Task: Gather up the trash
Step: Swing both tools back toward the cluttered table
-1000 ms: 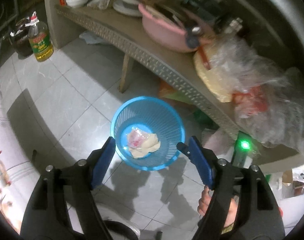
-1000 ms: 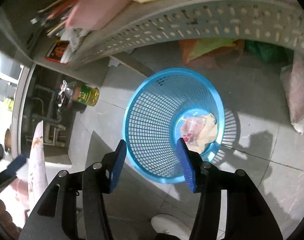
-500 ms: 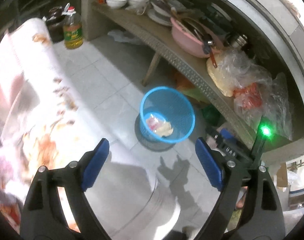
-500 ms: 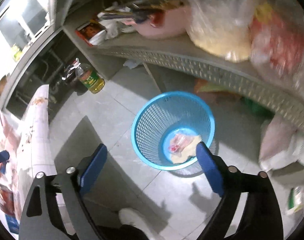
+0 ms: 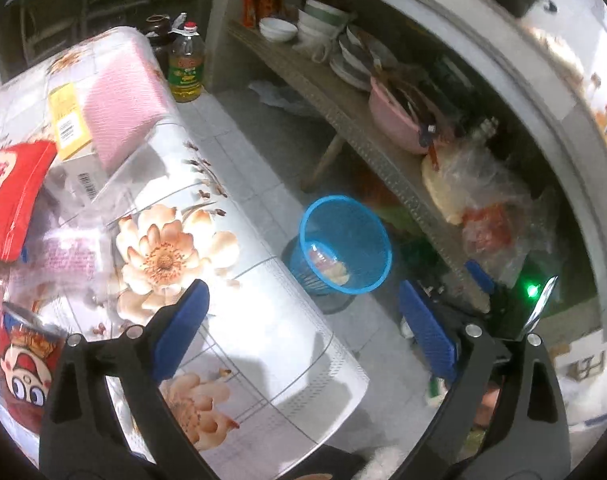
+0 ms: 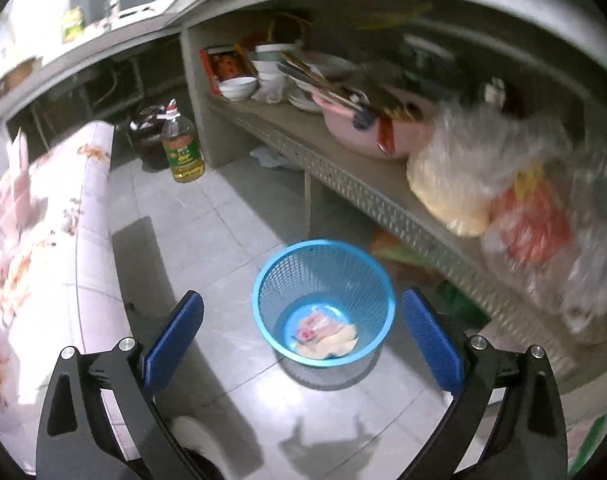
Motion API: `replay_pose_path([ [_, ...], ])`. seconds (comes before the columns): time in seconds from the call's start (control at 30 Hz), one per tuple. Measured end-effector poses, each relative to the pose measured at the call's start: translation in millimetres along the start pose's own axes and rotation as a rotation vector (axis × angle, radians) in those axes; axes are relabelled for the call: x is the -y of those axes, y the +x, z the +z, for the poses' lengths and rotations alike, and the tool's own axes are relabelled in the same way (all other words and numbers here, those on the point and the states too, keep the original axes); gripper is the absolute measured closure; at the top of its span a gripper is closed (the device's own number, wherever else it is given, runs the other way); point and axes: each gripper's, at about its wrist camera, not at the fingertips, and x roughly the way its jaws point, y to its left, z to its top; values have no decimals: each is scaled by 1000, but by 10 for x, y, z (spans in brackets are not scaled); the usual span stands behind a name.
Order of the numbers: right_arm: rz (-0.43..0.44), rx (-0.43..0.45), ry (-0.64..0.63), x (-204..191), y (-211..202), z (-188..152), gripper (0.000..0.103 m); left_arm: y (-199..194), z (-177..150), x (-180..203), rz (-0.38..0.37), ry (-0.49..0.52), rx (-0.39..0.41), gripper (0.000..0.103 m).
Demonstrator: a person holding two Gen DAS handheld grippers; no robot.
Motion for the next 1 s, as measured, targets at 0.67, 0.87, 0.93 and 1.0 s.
replay_pose_path([
  [0.67,306,184,-123,-732,-737,130,7,-930,-277,-678,-36,-56,291,9],
  [0.87,434,110,-85,-917,-713,188,7,-1129,-518,-937,113,-43,333,9],
  [0.93,477,80,-96,-1008,-694,210,7,-1194,-604,-1031,135,-36,342,9],
  [1.0,536,46,-113,-1137,-693,240,7,-1231,-698,-1112,166,-21,348,9],
])
